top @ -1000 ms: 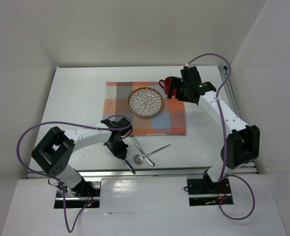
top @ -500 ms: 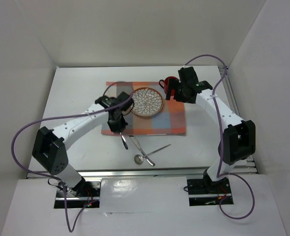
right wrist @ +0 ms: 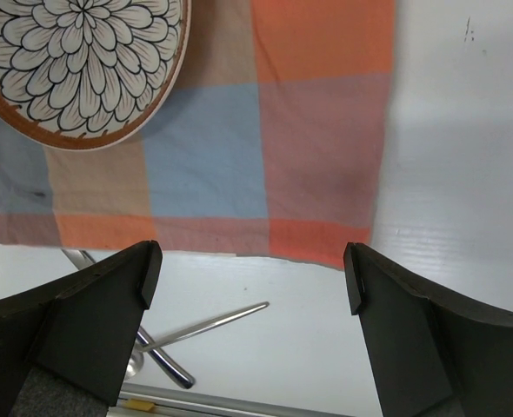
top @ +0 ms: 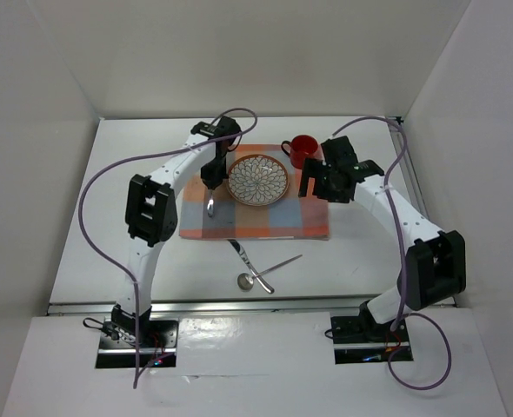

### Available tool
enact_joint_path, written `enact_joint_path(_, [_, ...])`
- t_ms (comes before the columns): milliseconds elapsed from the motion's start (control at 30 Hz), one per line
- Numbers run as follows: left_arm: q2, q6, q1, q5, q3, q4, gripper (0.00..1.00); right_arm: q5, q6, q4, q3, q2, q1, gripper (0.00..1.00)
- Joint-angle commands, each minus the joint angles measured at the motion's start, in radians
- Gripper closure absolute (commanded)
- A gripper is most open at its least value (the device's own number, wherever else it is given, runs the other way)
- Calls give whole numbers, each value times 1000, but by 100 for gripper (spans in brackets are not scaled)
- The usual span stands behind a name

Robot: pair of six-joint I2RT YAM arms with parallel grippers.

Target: Set the dinner table for one person

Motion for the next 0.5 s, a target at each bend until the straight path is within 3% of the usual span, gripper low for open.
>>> enact_joint_path(0, [33,120,12,44,85,-52,100,7,26,-25,-11,-61,9,1])
enact_joint_path(200, [120,140,43,103,86,-15,100,-16,46,-34,-94,-92,72,1])
enact_joint_path(367, [215,149,64,140,171,-38,98,-37,158,-34,-197,-127,233,1])
enact_joint_path(400, [227,149,64,140,180,-49,76,-48,173,-34,-212,-127,256,1])
enact_joint_path(467, [238,149,74,140,180,-49,61,-48,216,-34,-246,-127,328,2])
